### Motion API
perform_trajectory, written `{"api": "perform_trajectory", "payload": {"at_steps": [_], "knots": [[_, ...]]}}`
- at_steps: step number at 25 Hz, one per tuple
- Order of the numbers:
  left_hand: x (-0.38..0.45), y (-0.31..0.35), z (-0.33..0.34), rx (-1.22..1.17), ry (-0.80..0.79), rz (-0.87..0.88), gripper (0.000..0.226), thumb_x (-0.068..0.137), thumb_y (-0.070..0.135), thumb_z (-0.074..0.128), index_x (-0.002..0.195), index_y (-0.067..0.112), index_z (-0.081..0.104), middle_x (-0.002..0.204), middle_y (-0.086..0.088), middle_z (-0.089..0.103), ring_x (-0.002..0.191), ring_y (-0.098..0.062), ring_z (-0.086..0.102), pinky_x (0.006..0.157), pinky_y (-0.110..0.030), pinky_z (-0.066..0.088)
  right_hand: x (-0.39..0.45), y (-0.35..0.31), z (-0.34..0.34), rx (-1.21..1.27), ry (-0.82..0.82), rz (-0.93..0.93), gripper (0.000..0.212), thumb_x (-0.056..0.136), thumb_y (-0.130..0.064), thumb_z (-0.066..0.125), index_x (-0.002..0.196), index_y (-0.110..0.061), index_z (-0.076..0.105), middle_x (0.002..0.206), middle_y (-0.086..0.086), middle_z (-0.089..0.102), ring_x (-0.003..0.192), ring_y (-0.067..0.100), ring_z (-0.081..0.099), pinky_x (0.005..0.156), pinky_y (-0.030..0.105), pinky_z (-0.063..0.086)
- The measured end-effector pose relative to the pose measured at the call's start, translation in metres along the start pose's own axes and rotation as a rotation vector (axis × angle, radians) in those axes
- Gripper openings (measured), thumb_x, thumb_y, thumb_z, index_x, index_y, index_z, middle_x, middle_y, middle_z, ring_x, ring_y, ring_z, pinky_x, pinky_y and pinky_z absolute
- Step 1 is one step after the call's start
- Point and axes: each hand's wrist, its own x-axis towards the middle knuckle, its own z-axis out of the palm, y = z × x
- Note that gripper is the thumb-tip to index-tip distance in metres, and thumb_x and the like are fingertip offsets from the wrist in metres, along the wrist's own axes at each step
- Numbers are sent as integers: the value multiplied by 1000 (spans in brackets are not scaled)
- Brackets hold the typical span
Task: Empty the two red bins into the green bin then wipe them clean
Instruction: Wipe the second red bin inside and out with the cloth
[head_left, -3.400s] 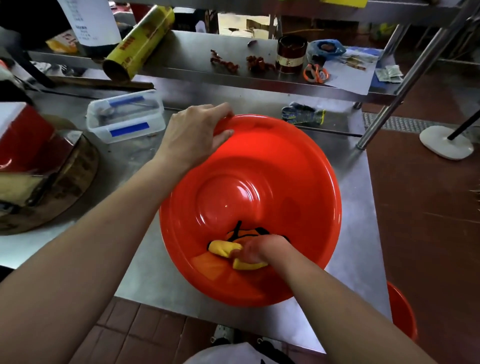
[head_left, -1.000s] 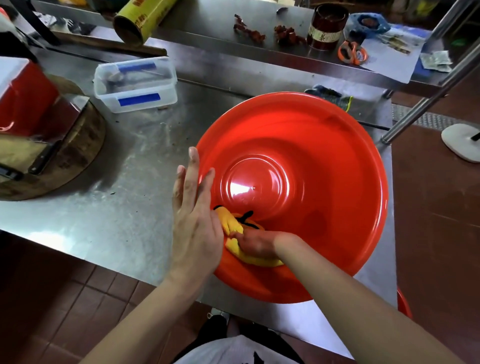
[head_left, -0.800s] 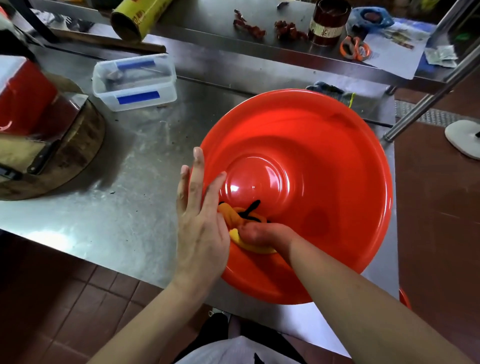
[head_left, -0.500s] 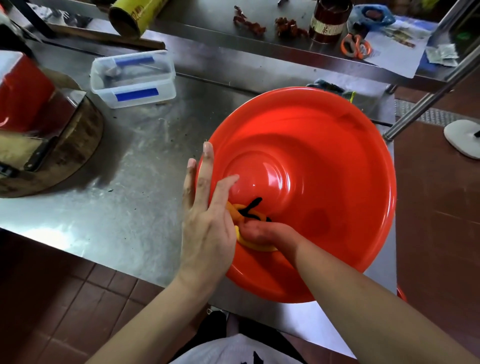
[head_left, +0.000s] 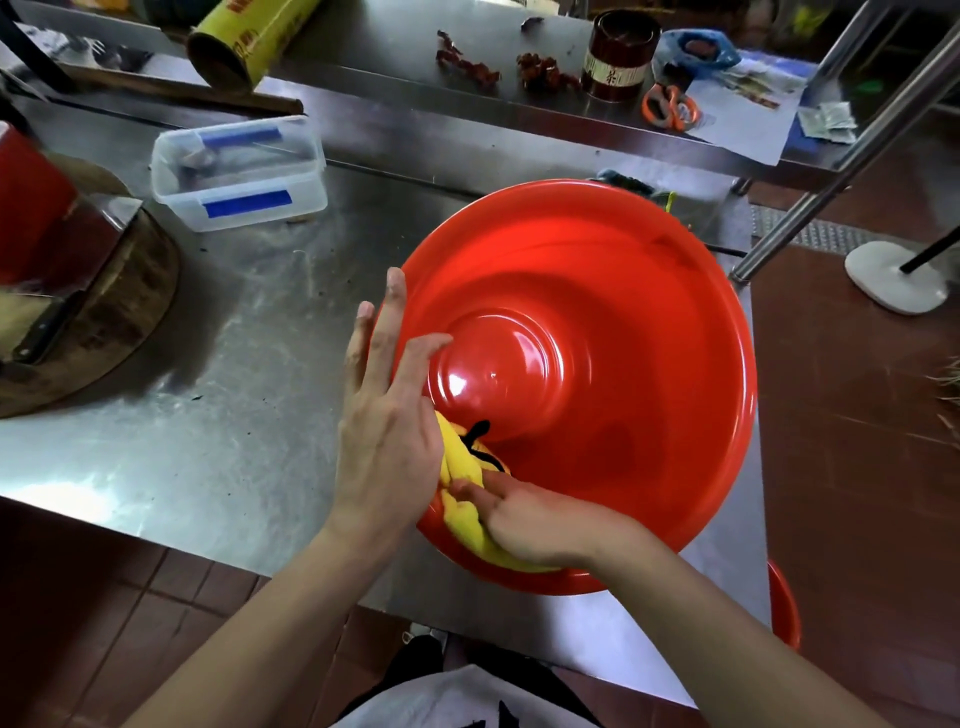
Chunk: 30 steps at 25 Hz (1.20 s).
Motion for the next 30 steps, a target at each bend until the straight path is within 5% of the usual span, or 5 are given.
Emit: {"api": "perform_trajectory", "payload": {"at_steps": [3, 12, 18, 23, 30], "knots": [[12, -4, -1, -5, -40, 43, 54, 86, -18, 49, 127, 15, 60, 170, -2, 11, 156, -28, 11, 119, -8, 5, 3, 0, -4, 11, 10, 5, 49, 111, -32, 20, 156, -17, 31, 158, 13, 34, 140, 31, 38, 101, 33, 33], [51, -19, -28, 6, -150, 176, 55, 76, -22, 49, 119, 11, 61, 168, -2, 20, 156, -24, 15, 124, -44, 24, -3, 17, 3, -116, 22, 0, 60, 103, -64, 23, 142, -25, 47, 143, 6, 50, 123, 28, 51, 90, 36, 36], [71, -13, -31, 66, -248, 284, 47, 81, -12, 54, 121, 13, 58, 168, 4, 21, 154, -23, 23, 113, -38, 31, 13, 21, 9, -102, 54, -20, 62, 101, -66, 25, 145, -26, 45, 150, 6, 45, 127, 29, 50, 90, 36, 38], [76, -11, -32, 98, -238, 268, 52, 83, -8, 56, 128, 17, 56, 167, 13, 18, 145, -25, 35, 99, -45, 45, 43, 25, 5, -179, 69, 30, 68, 101, -66, 22, 160, -31, 20, 167, 1, 22, 148, 29, 31, 119, 45, 29], [81, -7, -30, 74, -221, 266, 54, 83, -9, 53, 129, 18, 55, 167, 15, 18, 147, -20, 32, 107, -31, 32, 86, 22, -17, -177, -12, 90, 65, 107, -53, 25, 160, -17, 20, 167, 5, 20, 154, 26, 18, 123, 39, 12]]}}
